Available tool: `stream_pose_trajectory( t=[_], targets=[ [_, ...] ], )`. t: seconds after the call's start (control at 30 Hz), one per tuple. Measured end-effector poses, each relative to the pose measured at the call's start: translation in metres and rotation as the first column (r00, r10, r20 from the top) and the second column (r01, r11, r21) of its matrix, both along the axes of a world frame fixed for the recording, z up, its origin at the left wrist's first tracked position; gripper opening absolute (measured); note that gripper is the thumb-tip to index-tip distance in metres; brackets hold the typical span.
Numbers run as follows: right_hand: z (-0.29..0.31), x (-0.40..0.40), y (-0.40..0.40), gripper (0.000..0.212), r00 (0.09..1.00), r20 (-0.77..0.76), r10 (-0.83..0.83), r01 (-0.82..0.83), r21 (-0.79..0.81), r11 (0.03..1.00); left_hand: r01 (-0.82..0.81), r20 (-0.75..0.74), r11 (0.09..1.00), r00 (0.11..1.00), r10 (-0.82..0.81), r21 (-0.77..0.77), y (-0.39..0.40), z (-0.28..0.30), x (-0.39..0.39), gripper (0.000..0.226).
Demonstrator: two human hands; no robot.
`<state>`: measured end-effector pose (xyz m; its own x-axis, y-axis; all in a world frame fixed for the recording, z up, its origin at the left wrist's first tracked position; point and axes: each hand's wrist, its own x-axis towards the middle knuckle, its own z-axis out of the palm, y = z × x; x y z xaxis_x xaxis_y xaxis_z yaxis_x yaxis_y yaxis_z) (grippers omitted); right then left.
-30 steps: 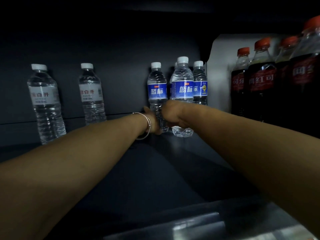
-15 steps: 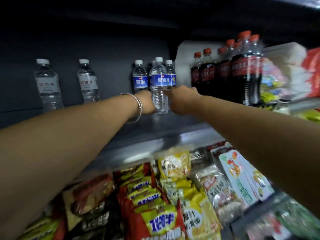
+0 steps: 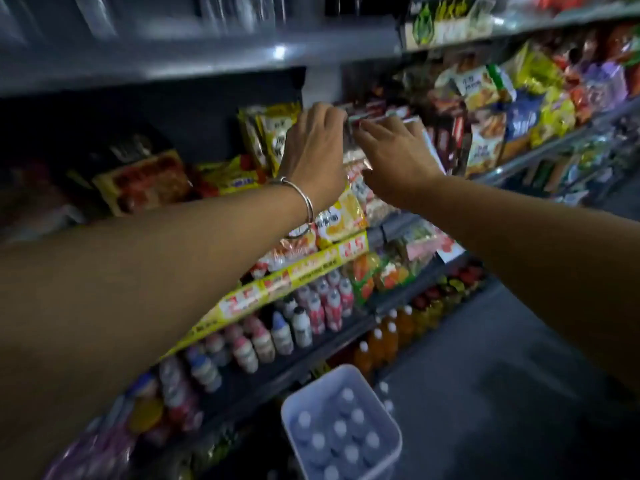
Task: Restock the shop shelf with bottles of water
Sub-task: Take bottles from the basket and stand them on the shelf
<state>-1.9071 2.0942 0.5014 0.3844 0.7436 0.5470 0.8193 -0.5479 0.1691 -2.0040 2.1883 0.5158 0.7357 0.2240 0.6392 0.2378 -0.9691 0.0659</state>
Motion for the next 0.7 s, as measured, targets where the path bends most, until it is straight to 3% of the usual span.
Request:
stream_pose_trajectory(
  t=[0.17, 0.33, 0.43, 0.53, 0.6, 0.7],
  targets=[
    [-0.125, -0.001, -0.014, 0.046, 0.993, -0.115, 0.020, -0.040, -0.176, 0.984, 0.008, -0.192, 0.982, 0.980, -0.046, -0.191, -0.014, -0.133, -0.004, 0.049],
    [-0.268, 0.001, -0.015, 0.040, 0.930, -0.362, 0.067, -0.141, -0.181, 0.973, -0.045, -0.371, 0.956, 0.926, -0.069, -0.291, -0.007, -0.274, -0.005, 0.041],
    [-0.358, -0.003, -0.011, 0.038, 0.832, -0.555, -0.009, -0.169, -0.269, 0.948, -0.137, -0.503, 0.926, 0.862, -0.063, -0.351, 0.000, -0.361, -0.008, 0.047],
    [-0.446, -0.010, -0.002, 0.042, 0.701, -0.708, -0.092, -0.197, -0.315, 0.928, -0.211, -0.545, 0.847, 0.832, -0.106, -0.487, 0.010, -0.446, -0.009, 0.046],
    [-0.498, -0.014, 0.008, 0.048, 0.620, -0.766, -0.172, -0.218, -0.379, 0.899, -0.253, -0.572, 0.800, 0.809, -0.134, -0.545, 0.017, -0.498, -0.010, 0.040],
    [-0.561, -0.017, 0.025, 0.065, 0.545, -0.784, -0.297, -0.225, -0.479, 0.849, -0.302, -0.609, 0.734, 0.771, -0.187, -0.608, 0.027, -0.563, -0.009, 0.049]
  ],
)
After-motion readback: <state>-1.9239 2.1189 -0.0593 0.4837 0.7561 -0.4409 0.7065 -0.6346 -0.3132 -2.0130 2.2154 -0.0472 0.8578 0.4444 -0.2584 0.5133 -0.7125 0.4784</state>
